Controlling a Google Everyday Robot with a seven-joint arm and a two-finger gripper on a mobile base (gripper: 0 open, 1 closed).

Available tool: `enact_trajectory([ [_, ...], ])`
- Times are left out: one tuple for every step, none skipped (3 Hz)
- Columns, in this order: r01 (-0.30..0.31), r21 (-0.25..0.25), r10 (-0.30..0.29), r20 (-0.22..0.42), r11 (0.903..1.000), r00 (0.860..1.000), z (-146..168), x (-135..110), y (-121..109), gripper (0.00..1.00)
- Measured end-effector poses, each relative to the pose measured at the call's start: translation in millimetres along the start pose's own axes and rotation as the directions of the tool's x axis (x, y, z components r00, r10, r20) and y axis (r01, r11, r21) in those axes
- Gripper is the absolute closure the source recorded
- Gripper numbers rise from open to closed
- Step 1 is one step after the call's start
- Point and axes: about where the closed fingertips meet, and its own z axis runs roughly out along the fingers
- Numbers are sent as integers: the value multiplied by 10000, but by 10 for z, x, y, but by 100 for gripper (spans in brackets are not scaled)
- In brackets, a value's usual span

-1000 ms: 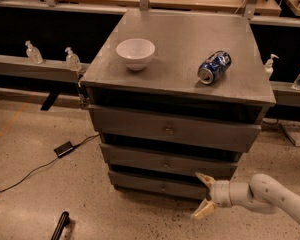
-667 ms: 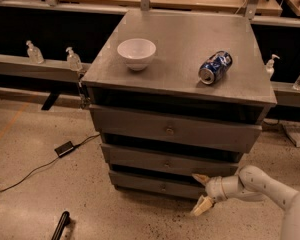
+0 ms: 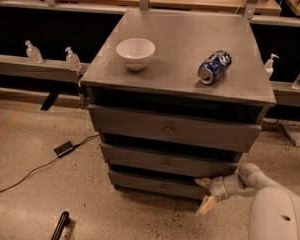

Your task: Open bottom drawer

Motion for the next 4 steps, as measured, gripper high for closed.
enact_trajectory([
  [-64,177,47,926,9998,9957,-27,136,40,0],
  [460,960,-675,2341,9943,9699,-225,198,220,0],
  [633,1194,-925,2580,9908,9617,-285,225,269,0],
  [700,1225,-993,2525,9900,9625,-258,236,258,0],
])
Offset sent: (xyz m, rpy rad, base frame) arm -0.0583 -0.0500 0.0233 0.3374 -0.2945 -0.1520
